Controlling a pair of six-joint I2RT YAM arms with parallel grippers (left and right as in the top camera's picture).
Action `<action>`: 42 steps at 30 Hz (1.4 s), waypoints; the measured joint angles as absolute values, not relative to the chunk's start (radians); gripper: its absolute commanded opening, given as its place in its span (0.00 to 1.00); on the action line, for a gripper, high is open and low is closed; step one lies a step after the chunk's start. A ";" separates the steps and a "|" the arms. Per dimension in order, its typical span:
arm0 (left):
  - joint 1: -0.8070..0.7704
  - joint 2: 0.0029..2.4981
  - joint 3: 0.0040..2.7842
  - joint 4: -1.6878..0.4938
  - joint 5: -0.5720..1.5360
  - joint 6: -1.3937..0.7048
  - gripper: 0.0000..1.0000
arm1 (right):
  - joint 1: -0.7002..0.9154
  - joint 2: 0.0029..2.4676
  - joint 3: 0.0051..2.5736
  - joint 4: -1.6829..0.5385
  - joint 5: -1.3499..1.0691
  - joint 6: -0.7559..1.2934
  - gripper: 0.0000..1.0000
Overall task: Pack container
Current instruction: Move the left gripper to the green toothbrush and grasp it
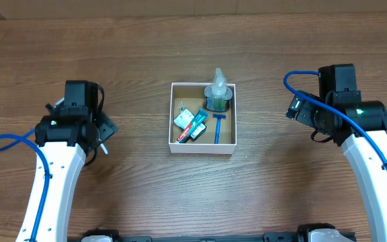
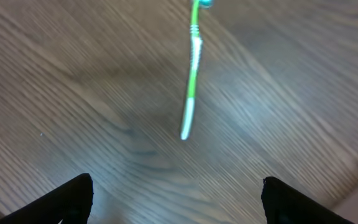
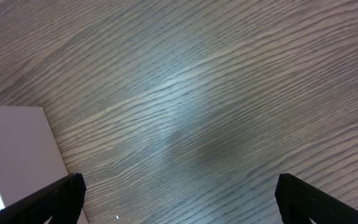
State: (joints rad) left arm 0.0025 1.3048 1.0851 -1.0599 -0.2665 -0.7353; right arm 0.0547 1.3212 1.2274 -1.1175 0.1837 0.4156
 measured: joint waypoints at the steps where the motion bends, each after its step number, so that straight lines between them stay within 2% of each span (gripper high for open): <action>1: 0.011 1.306 1.063 -1.040 -0.266 -0.735 0.87 | 0.055 1.321 1.227 -1.118 0.184 0.416 1.00; 6: 0.033 1.307 0.965 -0.884 -0.274 -0.736 0.88 | 0.055 1.321 1.227 -1.118 0.183 0.415 1.00; 8: 0.034 1.308 0.917 -0.808 -0.281 -0.736 0.94 | 0.055 1.321 1.227 -1.118 0.184 0.416 1.00; 12: 0.034 1.308 0.801 -0.657 -0.320 -0.743 0.97 | 0.055 1.321 1.227 -1.118 0.183 0.415 1.00; 23: 0.041 1.369 0.649 -0.341 -0.397 -0.686 0.96 | 0.055 1.321 1.227 -1.117 0.184 0.415 1.00; 30: 0.149 1.512 0.648 -0.234 -0.282 -0.573 0.90 | 0.055 1.321 1.227 -1.117 0.184 0.415 1.00; 34: 0.216 1.547 0.647 -0.195 -0.198 -0.532 0.79 | 0.055 1.321 1.227 -1.118 0.183 0.415 1.00; 38: 0.232 1.571 0.648 -0.143 -0.118 -0.470 0.78 | 0.055 1.321 1.227 -1.118 0.183 0.415 1.00; 40: 0.232 1.574 0.648 -0.130 -0.095 -0.458 0.74 | 0.055 1.321 1.227 -1.118 0.184 0.416 1.00; 42: 0.232 1.575 0.648 -0.125 -0.080 -0.445 0.65 | 0.055 1.321 1.227 -1.117 0.183 0.416 1.00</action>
State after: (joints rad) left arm 0.2317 1.5749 0.6476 -0.1246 -0.0803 -0.4446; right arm 0.0547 1.3212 1.2274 -1.1172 0.1833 0.4156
